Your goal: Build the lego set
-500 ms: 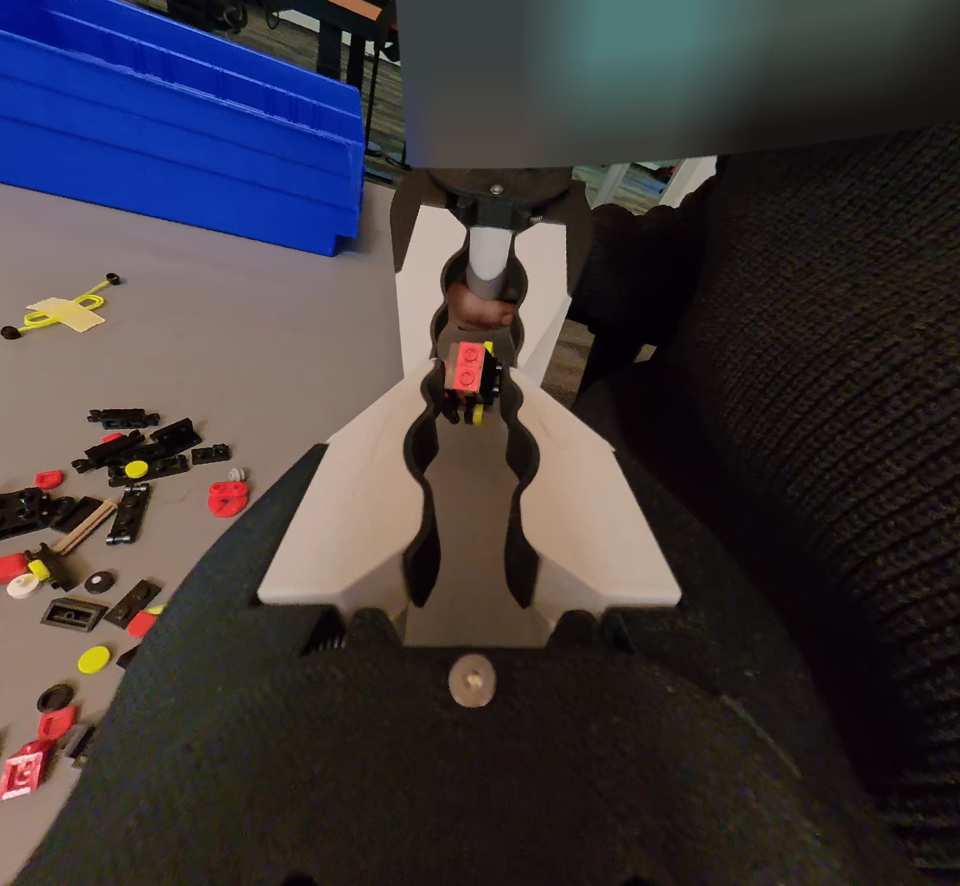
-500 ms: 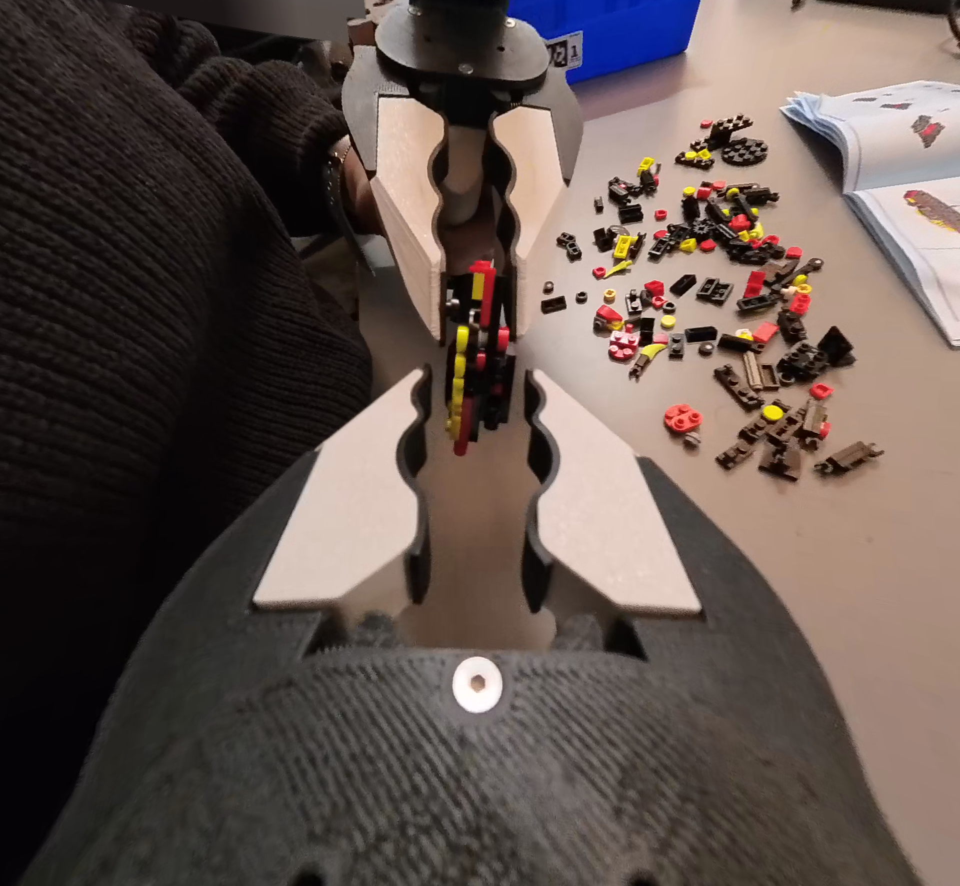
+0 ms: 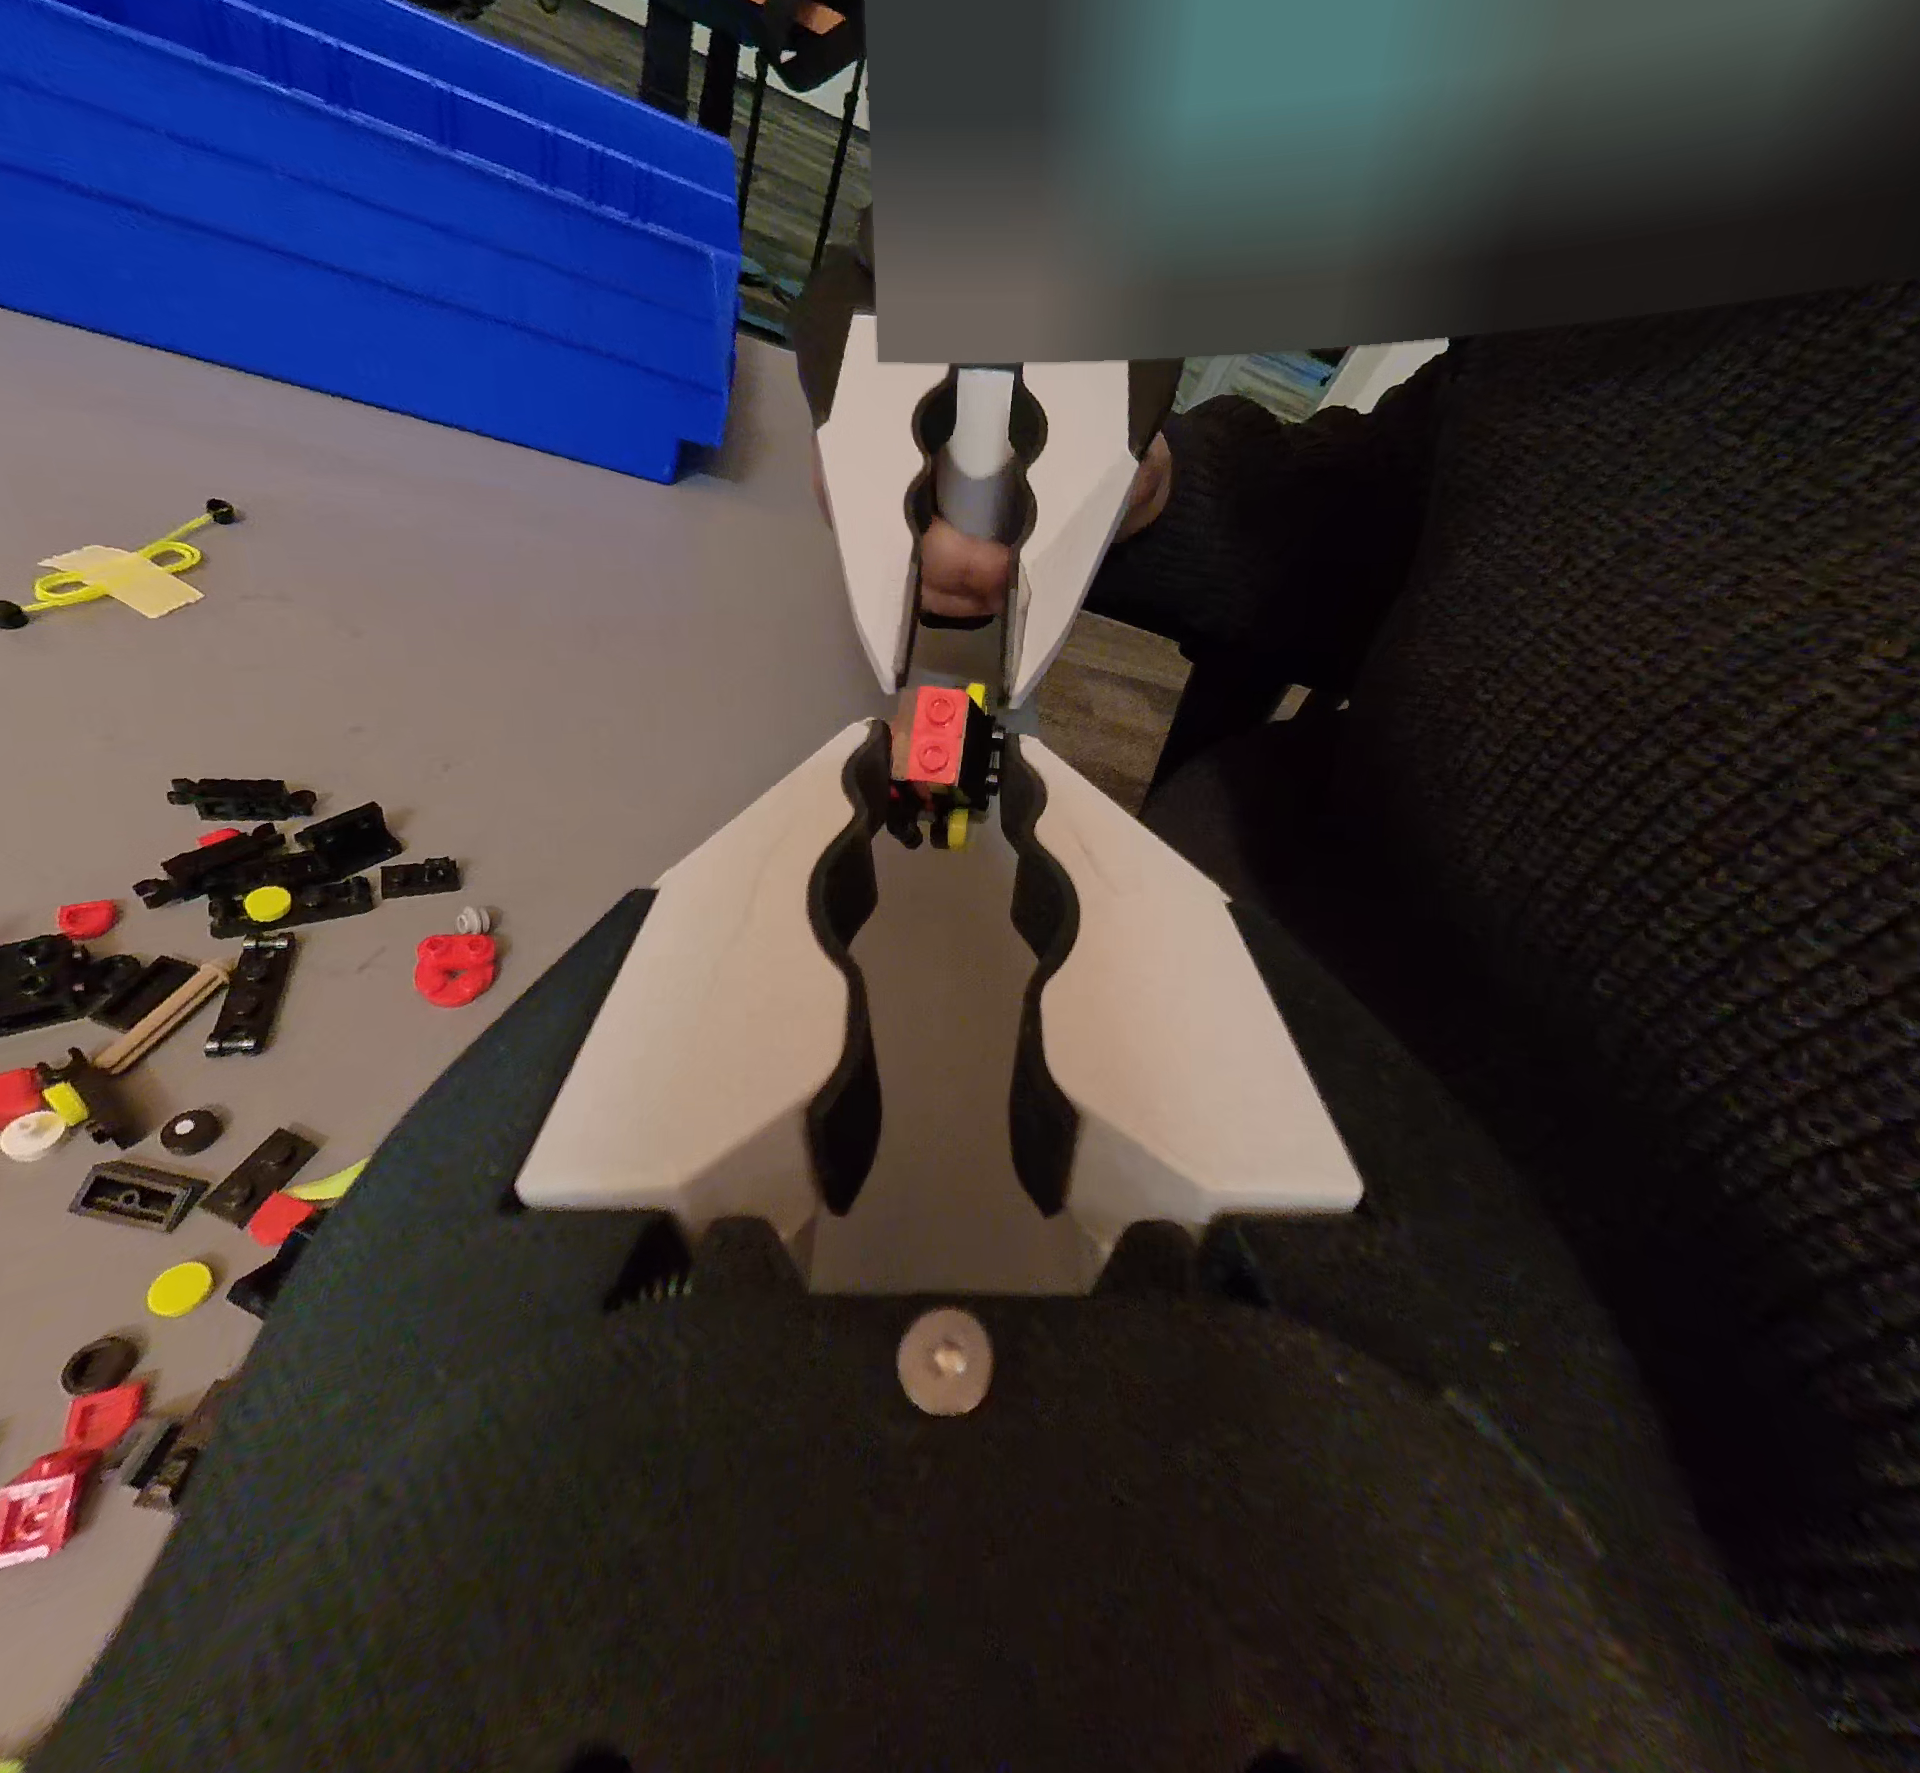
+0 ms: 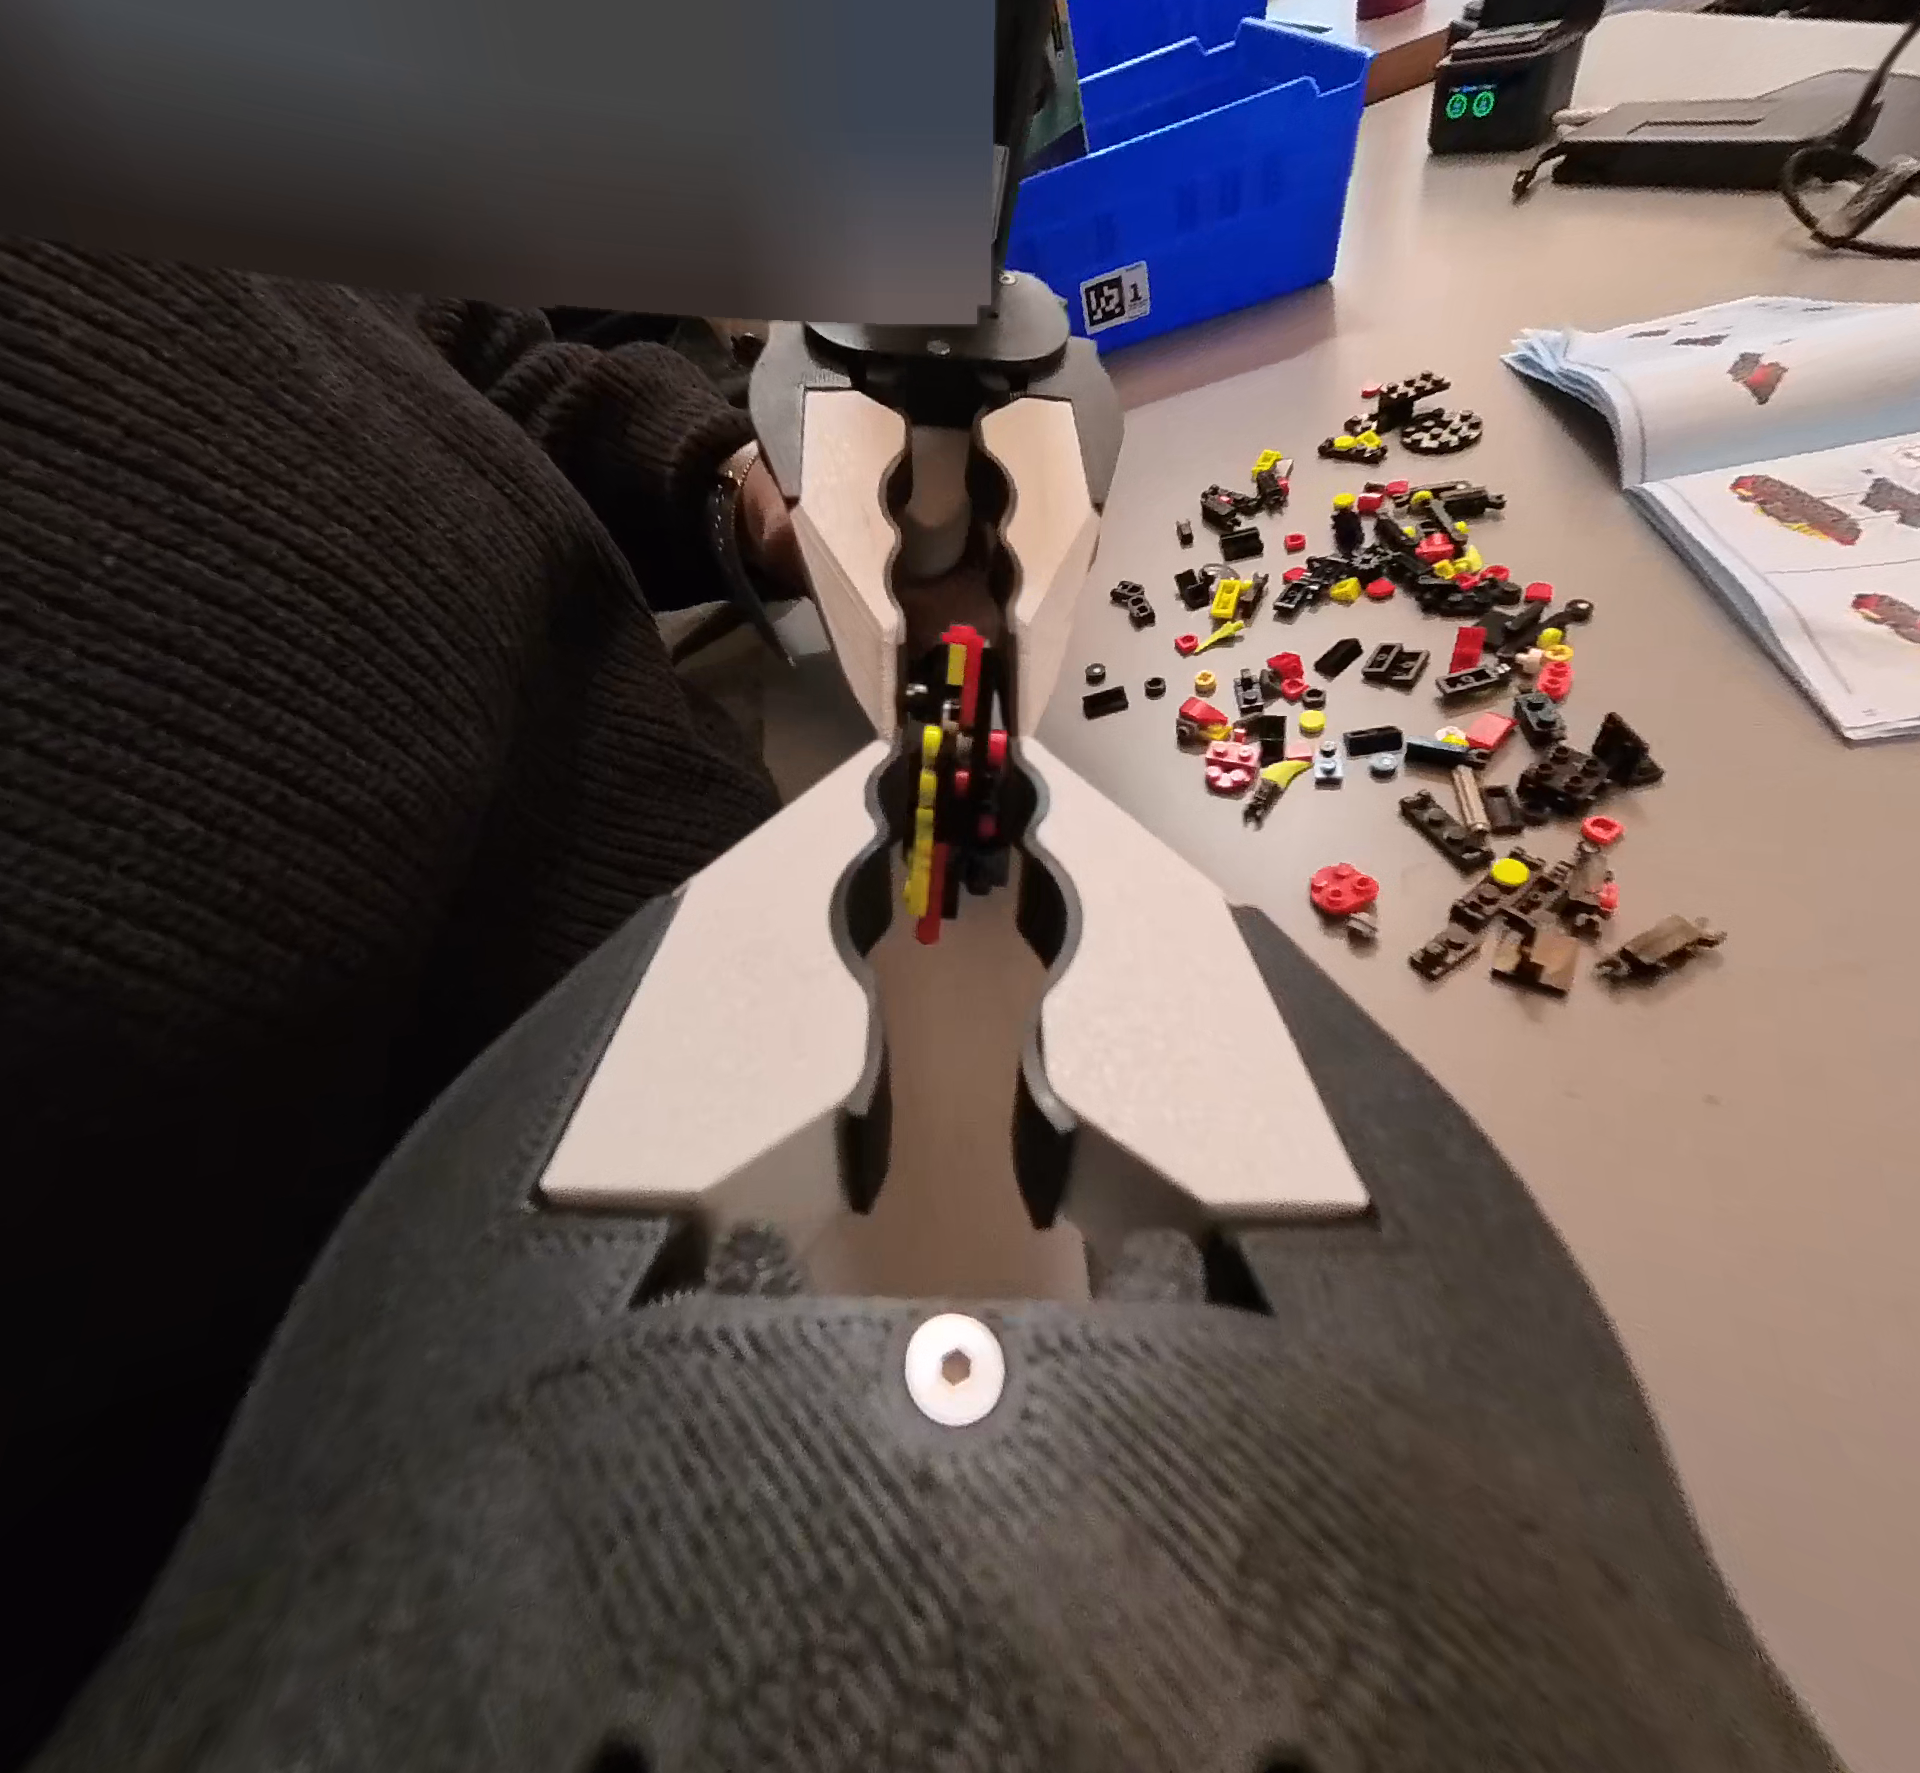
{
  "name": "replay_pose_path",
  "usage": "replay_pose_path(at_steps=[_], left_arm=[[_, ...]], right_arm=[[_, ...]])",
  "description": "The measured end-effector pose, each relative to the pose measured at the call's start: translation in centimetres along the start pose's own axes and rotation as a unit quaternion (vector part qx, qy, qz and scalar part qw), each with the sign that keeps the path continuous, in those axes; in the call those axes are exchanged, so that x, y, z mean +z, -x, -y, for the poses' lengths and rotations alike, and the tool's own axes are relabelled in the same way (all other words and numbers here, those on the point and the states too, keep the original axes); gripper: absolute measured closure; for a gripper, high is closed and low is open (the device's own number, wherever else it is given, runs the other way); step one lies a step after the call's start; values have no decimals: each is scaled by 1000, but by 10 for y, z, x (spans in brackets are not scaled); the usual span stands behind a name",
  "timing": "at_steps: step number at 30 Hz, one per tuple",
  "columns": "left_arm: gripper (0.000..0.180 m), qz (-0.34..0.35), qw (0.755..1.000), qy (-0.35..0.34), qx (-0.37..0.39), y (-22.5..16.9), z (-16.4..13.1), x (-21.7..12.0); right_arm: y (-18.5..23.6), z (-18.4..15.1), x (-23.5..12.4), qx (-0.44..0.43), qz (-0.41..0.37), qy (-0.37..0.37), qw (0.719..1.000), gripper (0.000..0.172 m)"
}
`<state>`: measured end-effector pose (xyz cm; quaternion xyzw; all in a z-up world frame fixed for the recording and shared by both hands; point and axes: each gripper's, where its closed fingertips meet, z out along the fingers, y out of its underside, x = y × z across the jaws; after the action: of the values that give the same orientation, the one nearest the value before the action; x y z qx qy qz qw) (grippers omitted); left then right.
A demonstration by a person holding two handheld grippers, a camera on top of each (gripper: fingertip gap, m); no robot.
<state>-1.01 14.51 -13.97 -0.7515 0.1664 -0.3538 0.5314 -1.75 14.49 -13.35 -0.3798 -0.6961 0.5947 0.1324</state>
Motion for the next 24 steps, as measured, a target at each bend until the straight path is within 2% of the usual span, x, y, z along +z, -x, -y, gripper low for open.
replay_pose_path(at_steps=[5, 19, 24], left_arm=[[162, 1, 1000, 4, 1, 0, -1, 1], [162, 7, 1000, 15, 9, 1, -5, 2], [162, 12, 1000, 3, 6, 3, 0, -1]], right_arm=[[3, -2, 3, -8, 3, 9, 1000, 167], [3, -7, 3, -25, -10, 35, 999, 168], [-1, 1, 4, -28, -20, 1, 999, 165]])
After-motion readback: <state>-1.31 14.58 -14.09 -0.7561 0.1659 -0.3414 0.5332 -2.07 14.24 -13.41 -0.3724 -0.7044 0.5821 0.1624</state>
